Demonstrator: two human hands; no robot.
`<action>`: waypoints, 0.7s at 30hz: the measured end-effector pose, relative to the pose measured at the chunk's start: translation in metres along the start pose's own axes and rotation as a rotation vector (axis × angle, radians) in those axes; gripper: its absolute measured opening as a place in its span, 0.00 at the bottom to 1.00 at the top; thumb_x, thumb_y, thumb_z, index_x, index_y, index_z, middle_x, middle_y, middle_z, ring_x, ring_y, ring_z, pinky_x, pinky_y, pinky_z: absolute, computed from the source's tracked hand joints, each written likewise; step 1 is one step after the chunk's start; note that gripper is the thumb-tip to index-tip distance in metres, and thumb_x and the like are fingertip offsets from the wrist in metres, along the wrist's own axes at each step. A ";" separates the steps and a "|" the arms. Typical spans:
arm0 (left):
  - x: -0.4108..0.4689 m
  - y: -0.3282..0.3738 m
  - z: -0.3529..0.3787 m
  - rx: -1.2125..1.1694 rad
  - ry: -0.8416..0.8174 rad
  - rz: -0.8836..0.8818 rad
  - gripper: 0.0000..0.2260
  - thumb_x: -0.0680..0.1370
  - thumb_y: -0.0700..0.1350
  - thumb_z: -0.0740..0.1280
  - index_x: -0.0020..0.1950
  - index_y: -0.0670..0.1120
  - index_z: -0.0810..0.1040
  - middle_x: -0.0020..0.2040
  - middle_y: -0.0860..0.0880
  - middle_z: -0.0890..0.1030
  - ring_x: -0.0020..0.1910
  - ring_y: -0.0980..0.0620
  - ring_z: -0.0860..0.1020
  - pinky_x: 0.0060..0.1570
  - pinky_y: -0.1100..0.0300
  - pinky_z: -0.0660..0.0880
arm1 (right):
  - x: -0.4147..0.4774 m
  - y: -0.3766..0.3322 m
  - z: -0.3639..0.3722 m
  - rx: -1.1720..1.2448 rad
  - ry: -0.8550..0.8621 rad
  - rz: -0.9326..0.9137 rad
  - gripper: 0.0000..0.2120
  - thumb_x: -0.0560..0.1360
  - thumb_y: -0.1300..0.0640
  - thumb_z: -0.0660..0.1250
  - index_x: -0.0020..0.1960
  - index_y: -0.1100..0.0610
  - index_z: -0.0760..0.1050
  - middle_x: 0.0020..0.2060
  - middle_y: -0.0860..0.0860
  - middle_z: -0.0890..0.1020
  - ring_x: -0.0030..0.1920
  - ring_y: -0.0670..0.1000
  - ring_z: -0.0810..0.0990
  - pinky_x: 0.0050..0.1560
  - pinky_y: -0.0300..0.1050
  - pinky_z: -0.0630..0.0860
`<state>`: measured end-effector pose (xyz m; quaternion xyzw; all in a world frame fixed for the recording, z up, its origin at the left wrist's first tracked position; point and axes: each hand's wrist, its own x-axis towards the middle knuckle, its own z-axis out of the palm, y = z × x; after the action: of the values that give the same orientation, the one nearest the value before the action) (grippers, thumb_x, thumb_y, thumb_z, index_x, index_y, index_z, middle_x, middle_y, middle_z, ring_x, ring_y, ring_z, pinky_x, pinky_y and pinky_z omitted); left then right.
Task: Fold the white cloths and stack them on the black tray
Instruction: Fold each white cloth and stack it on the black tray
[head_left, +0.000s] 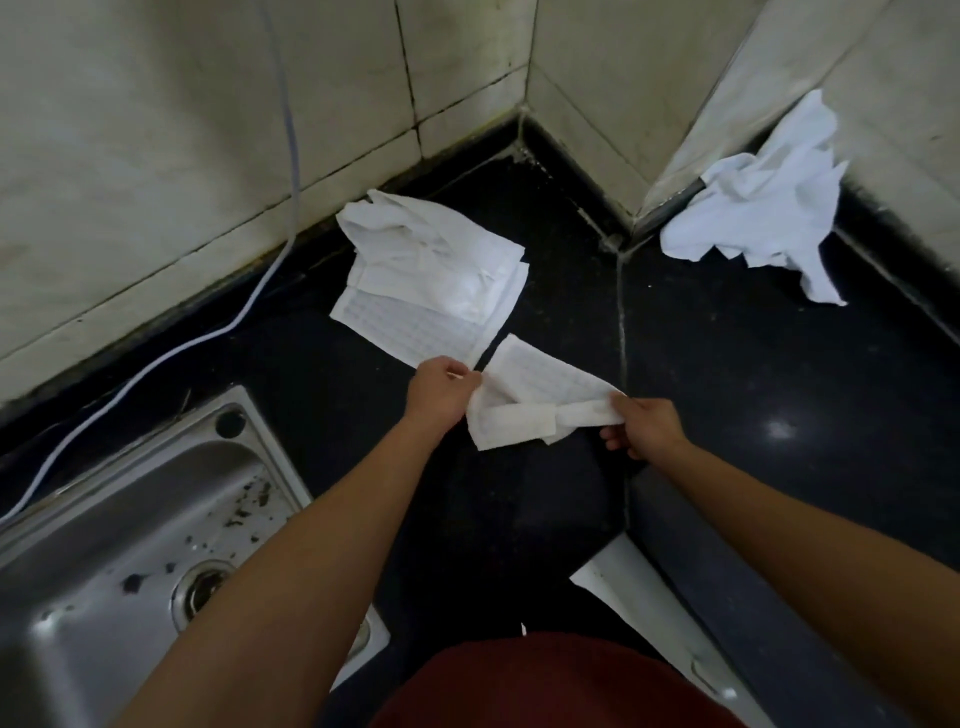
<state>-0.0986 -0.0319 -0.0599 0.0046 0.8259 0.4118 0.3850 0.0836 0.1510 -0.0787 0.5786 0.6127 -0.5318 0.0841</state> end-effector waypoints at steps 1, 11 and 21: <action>-0.002 -0.006 0.003 0.174 0.024 0.034 0.09 0.74 0.49 0.71 0.48 0.45 0.75 0.45 0.48 0.79 0.43 0.51 0.77 0.41 0.57 0.74 | 0.003 0.002 -0.002 -0.017 -0.009 0.026 0.16 0.80 0.48 0.61 0.43 0.60 0.78 0.28 0.52 0.83 0.25 0.48 0.79 0.24 0.39 0.66; -0.014 -0.034 0.035 -0.094 0.039 -0.185 0.11 0.72 0.41 0.71 0.33 0.44 0.71 0.34 0.43 0.77 0.30 0.51 0.75 0.32 0.58 0.74 | -0.009 0.008 -0.004 0.443 -0.134 0.155 0.08 0.74 0.58 0.70 0.53 0.58 0.77 0.43 0.54 0.85 0.43 0.51 0.84 0.36 0.41 0.75; -0.056 -0.051 0.002 0.034 -0.142 -0.291 0.10 0.72 0.35 0.71 0.39 0.43 0.71 0.42 0.43 0.79 0.37 0.46 0.80 0.33 0.55 0.79 | 0.009 -0.009 -0.014 0.682 0.080 0.199 0.13 0.76 0.64 0.64 0.60 0.60 0.75 0.51 0.58 0.81 0.50 0.58 0.81 0.44 0.53 0.81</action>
<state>-0.0424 -0.0818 -0.0603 -0.0793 0.7954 0.3364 0.4979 0.0806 0.1691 -0.0747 0.6506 0.3434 -0.6718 -0.0864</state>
